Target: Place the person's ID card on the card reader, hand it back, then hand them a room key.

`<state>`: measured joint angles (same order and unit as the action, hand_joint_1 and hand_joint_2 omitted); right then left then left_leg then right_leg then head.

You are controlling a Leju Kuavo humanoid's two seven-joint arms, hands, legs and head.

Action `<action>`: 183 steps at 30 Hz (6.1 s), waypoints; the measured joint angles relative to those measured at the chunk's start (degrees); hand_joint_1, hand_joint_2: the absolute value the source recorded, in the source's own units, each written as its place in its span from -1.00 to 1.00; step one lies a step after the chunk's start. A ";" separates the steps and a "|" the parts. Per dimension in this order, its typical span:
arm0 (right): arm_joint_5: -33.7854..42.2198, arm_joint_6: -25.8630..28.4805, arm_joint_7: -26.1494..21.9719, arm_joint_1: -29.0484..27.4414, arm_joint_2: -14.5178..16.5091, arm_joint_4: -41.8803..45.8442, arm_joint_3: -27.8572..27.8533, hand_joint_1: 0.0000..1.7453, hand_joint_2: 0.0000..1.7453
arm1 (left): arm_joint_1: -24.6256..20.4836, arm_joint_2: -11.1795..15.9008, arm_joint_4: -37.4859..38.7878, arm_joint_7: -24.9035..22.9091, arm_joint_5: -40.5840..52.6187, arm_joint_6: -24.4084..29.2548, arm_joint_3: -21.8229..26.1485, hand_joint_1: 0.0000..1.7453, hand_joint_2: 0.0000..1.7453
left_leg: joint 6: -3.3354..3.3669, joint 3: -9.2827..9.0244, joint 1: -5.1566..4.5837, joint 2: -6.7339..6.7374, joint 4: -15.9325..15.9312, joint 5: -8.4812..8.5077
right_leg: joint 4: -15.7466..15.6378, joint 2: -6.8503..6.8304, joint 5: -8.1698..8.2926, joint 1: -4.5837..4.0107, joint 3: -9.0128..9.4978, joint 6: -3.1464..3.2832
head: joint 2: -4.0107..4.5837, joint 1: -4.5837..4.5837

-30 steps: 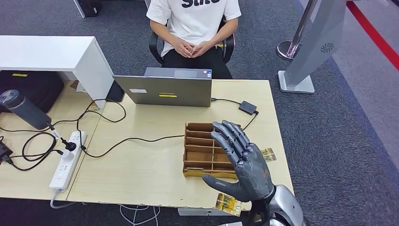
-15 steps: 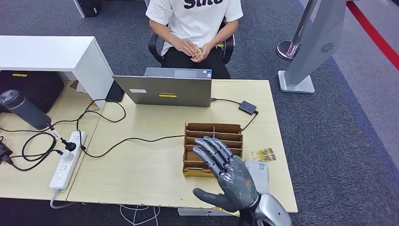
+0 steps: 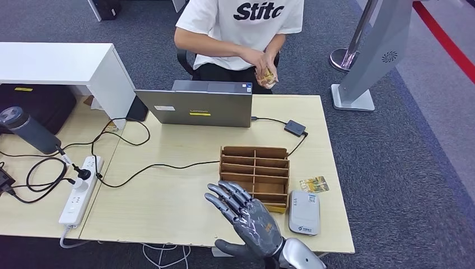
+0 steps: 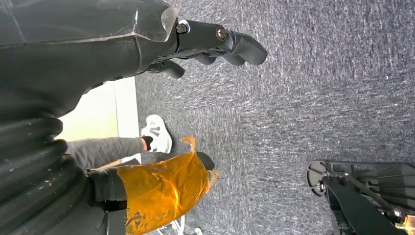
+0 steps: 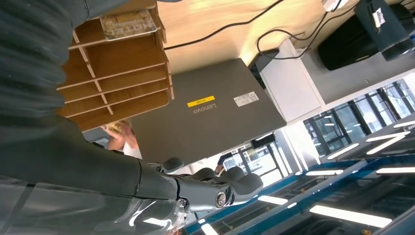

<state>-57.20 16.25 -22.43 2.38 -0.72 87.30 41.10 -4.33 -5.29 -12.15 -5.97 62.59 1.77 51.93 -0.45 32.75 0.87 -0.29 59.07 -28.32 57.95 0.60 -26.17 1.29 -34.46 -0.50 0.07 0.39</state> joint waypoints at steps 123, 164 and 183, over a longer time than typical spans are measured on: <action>-13.67 3.34 8.40 -2.20 -3.38 -10.59 -17.56 -1.00 1.00 | -0.26 0.00 0.00 0.22 7.38 -0.04 6.27 -1.00 1.00 | 0.00 -0.05 -0.01 0.03 0.01 -0.01 | -0.01 0.03 0.00 0.01 0.00 0.00 | 0.00 0.00; -26.47 8.74 16.96 -0.28 -3.68 -14.49 -16.29 1.00 1.00 | -0.83 -0.32 0.00 0.40 10.06 -0.04 7.74 -1.00 1.00 | 0.00 -0.05 -0.01 0.03 0.01 0.00 | -0.01 0.02 0.01 0.01 0.04 0.00 | 0.00 0.00; -11.84 7.45 6.86 2.66 -3.63 7.37 -16.38 1.00 1.00 | -0.91 -0.48 0.00 0.55 12.47 -0.24 9.18 -1.00 1.00 | 0.00 -0.04 -0.01 0.02 0.01 0.01 | 0.00 0.02 0.01 0.01 0.04 0.00 | 0.00 0.00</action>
<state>-69.04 23.69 -15.57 5.03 -4.35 94.67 24.73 -5.25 -5.77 -12.15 -5.42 75.06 1.53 61.11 -0.45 32.72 0.86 -0.26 59.08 -28.31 57.95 0.62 -26.16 1.30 -34.42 -0.50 0.07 0.39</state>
